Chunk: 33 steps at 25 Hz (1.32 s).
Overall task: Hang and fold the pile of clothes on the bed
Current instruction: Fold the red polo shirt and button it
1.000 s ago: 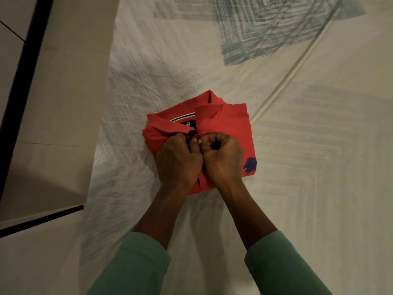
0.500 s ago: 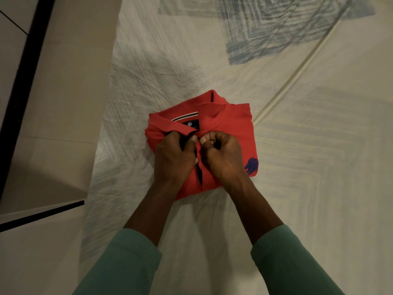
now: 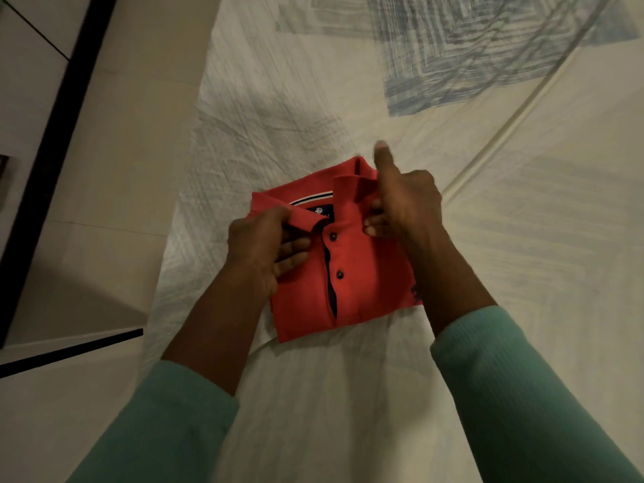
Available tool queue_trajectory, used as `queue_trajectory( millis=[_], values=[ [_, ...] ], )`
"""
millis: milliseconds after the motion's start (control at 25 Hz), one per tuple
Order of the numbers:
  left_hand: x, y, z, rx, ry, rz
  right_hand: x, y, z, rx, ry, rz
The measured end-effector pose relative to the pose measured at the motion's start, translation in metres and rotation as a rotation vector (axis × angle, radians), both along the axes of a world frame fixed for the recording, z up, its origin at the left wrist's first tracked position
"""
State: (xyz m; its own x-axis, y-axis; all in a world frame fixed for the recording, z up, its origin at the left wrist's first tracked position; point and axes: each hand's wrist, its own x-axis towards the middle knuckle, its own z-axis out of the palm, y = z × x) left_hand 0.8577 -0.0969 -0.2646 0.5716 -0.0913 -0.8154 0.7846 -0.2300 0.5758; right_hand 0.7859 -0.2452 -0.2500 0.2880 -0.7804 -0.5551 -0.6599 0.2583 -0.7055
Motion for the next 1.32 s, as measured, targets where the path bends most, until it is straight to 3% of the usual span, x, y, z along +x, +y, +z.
queue_trajectory(
  millis=[120, 240, 320, 520, 600, 800, 840, 920, 1080, 1160, 1240, 1320],
  values=[
    [-0.008, -0.005, 0.003, -0.054, -0.031, -0.055, 0.012, -0.005, -0.012, -0.019, 0.140, 0.143],
    [-0.013, 0.006, -0.002, -0.112, -0.046, -0.045, 0.007, -0.004, -0.013, 0.107, -0.059, -0.035],
    [-0.013, 0.010, -0.009, -0.123, -0.069, -0.052, 0.002, 0.000, -0.007, 0.150, -0.152, -0.043],
    [-0.016, 0.006, -0.017, -0.108, -0.111, -0.051, 0.031, 0.007, -0.004, -0.103, 0.173, 0.190],
    [-0.015, 0.007, -0.019, -0.115, -0.107, -0.044, 0.038, 0.006, -0.010, -0.120, 0.198, 0.243],
    [-0.014, 0.010, -0.025, -0.121, -0.108, -0.043, 0.010, 0.010, -0.013, 0.239, -0.326, -0.155],
    [-0.014, 0.010, -0.026, -0.122, -0.113, -0.045, 0.002, 0.013, -0.013, 0.286, -0.345, -0.186],
    [-0.016, 0.009, -0.028, -0.120, -0.128, -0.046, 0.001, 0.017, -0.015, 0.215, -0.198, -0.155],
    [-0.018, 0.008, -0.029, -0.110, -0.174, -0.045, 0.033, 0.023, -0.014, -0.264, 0.328, 0.324],
    [-0.018, 0.008, -0.028, -0.105, -0.181, -0.049, 0.041, 0.028, -0.009, -0.357, 0.388, 0.510],
    [-0.018, 0.008, -0.028, -0.105, -0.173, -0.054, 0.034, 0.026, -0.015, -0.309, 0.164, 0.398],
    [-0.017, 0.009, -0.028, -0.111, -0.169, -0.050, 0.014, 0.023, -0.015, -0.044, -0.159, -0.007]
  ],
)
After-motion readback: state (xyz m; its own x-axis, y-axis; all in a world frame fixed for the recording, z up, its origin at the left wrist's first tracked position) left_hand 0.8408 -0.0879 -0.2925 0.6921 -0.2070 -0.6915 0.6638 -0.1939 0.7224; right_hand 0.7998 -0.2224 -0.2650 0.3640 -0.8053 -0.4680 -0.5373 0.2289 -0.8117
